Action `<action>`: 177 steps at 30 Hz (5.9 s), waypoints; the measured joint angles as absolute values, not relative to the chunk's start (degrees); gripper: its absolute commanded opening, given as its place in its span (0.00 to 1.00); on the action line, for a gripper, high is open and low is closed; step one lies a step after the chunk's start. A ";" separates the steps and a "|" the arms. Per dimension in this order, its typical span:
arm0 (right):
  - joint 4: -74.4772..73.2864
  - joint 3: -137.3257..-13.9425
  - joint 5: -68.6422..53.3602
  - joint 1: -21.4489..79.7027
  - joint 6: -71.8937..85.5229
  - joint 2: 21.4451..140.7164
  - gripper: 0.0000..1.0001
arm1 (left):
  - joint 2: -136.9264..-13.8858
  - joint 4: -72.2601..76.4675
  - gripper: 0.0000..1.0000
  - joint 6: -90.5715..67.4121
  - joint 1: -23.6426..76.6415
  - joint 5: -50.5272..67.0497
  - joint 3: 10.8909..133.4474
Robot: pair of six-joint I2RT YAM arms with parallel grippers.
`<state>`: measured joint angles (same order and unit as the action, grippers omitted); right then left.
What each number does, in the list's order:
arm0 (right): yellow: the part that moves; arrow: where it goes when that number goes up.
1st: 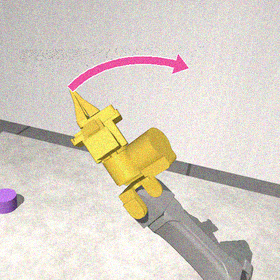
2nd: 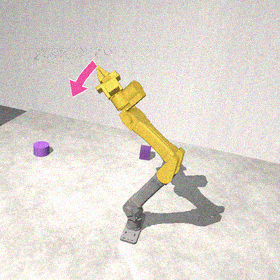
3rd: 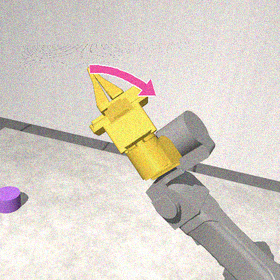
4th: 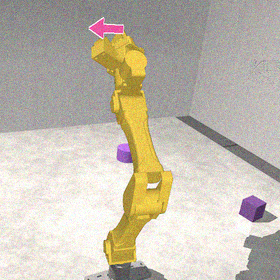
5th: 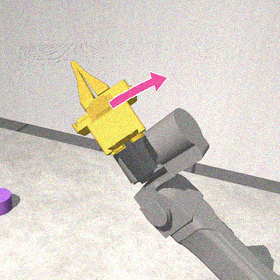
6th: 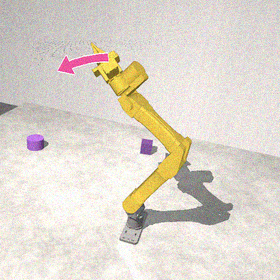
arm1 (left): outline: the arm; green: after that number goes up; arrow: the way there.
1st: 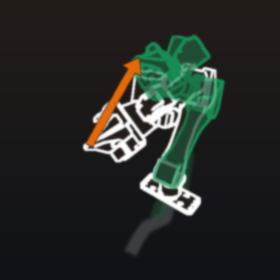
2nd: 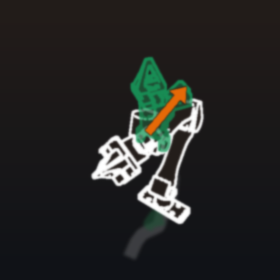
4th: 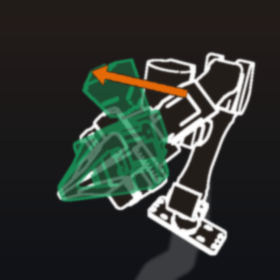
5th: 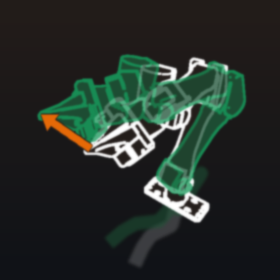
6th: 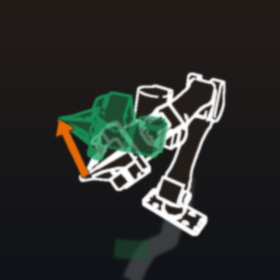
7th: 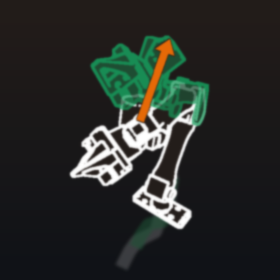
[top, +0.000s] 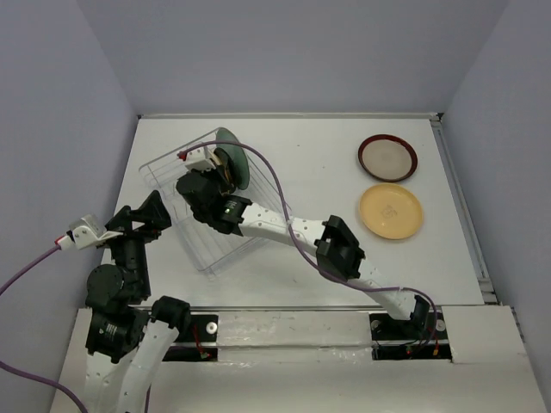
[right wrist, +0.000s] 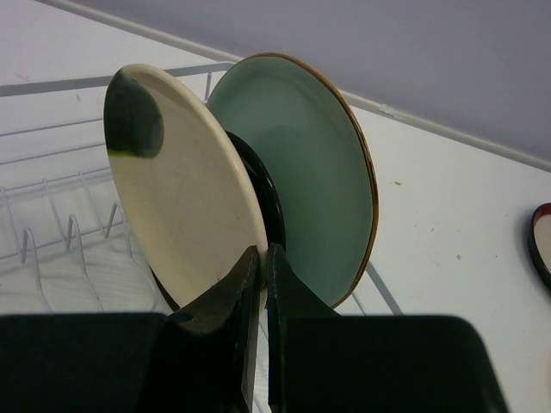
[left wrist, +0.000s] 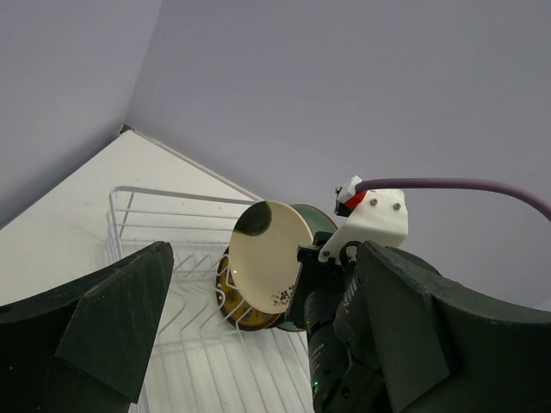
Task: Load the plates into the dish rack
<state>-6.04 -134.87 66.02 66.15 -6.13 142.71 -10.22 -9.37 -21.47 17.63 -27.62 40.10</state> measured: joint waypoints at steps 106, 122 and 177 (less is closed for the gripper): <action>-25.04 -95.00 40.64 53.95 30.26 94.45 0.07 | -18.28 -10.04 0.99 -21.06 17.02 -24.18 40.16; -28.49 -139.02 64.66 65.47 7.66 135.57 0.07 | -18.90 -10.59 0.99 -21.56 16.75 -26.20 40.27; 62.59 -137.86 83.20 68.95 -63.72 155.61 0.49 | -21.58 -10.61 0.99 -23.00 16.78 -25.56 40.97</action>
<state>62.59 -137.86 83.20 68.95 -63.72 155.61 -21.58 -10.61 -23.00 16.78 -25.56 40.97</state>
